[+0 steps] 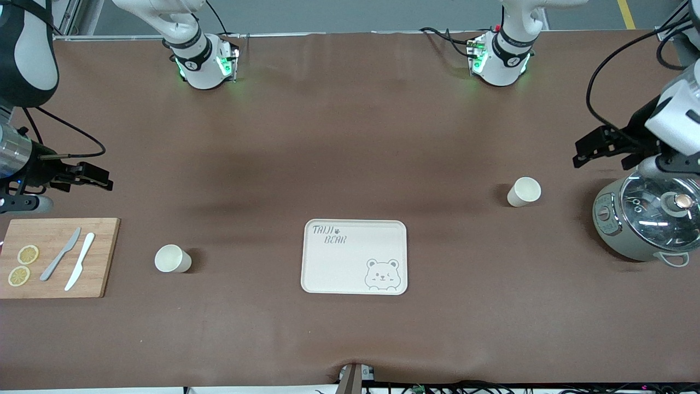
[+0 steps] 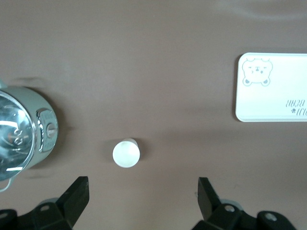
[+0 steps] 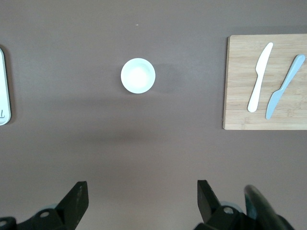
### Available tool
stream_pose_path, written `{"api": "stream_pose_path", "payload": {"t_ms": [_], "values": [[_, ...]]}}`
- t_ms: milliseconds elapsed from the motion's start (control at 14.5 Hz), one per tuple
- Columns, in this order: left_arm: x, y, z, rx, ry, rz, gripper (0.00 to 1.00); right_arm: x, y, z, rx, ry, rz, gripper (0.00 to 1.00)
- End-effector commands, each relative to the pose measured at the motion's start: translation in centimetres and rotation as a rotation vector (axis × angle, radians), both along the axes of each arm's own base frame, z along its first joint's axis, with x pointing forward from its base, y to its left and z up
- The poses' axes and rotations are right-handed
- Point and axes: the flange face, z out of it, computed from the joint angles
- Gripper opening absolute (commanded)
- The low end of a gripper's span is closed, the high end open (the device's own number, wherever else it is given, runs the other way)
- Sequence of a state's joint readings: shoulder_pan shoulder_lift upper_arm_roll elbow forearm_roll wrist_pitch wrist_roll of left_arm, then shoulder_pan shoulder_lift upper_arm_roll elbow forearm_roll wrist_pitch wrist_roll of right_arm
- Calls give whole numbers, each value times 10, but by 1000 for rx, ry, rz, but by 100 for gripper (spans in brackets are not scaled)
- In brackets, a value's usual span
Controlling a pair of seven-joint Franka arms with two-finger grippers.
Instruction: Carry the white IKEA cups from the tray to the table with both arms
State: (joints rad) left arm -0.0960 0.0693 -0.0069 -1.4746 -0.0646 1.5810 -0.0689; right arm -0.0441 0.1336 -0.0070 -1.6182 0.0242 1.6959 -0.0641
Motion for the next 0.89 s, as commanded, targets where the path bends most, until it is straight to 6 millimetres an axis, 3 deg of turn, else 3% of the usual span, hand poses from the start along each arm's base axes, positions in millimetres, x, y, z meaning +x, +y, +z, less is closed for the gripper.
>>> {"api": "stream_pose_path", "payload": {"t_ms": [0,826], "values": [[-10,-3,9,-2,14,-16,100,-5,-1,13,-16,2,9,100],[-5,1,3,150,-4,-118,100,-7,-8,17,-17,0,-2,100]]}}
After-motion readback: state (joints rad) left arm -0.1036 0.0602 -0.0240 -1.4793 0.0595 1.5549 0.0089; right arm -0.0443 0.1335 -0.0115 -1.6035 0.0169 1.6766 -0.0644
